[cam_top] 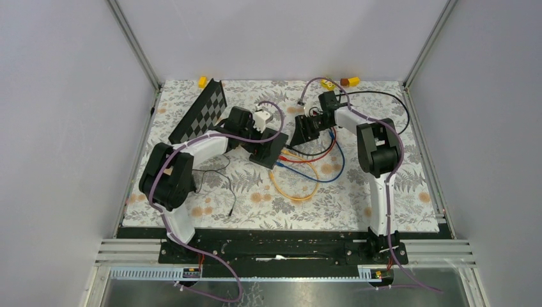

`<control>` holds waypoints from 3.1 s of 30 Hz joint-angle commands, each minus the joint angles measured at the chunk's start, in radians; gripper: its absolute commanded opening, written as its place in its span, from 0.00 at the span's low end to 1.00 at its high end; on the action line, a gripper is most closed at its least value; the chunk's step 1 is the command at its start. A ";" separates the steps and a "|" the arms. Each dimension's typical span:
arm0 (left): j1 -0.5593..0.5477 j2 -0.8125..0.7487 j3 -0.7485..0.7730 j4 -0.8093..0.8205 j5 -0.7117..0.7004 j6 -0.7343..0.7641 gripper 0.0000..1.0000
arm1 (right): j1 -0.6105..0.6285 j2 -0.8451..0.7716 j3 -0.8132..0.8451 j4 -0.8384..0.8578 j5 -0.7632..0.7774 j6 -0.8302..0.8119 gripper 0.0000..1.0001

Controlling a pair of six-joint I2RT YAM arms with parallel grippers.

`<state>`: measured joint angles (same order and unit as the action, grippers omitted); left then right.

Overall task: Pull the plug from the switch port
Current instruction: Pull the connector from the switch port.

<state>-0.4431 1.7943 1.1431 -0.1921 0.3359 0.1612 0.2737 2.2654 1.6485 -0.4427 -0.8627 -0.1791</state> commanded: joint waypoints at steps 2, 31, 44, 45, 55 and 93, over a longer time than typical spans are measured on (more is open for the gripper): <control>-0.027 -0.019 0.016 0.066 -0.019 0.029 0.99 | 0.001 0.043 0.068 -0.016 -0.062 0.018 0.70; -0.108 0.103 -0.004 0.010 -0.075 -0.005 0.98 | 0.018 0.207 0.063 0.062 -0.198 0.152 0.55; -0.109 0.097 -0.007 0.001 -0.061 -0.018 0.98 | 0.018 0.278 0.127 0.079 -0.181 0.219 0.49; -0.109 0.097 -0.006 0.001 -0.061 -0.019 0.98 | 0.018 0.276 0.126 0.078 -0.174 0.215 0.48; -0.109 0.097 -0.005 -0.003 -0.058 -0.022 0.98 | 0.030 0.292 0.141 0.102 -0.137 0.231 0.45; -0.109 0.086 -0.009 -0.012 -0.058 -0.013 0.98 | 0.047 0.313 0.165 0.155 -0.087 0.360 0.22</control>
<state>-0.5457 1.8545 1.1458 -0.1062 0.2459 0.1757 0.2798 2.5114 1.8095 -0.3382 -1.1255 0.1886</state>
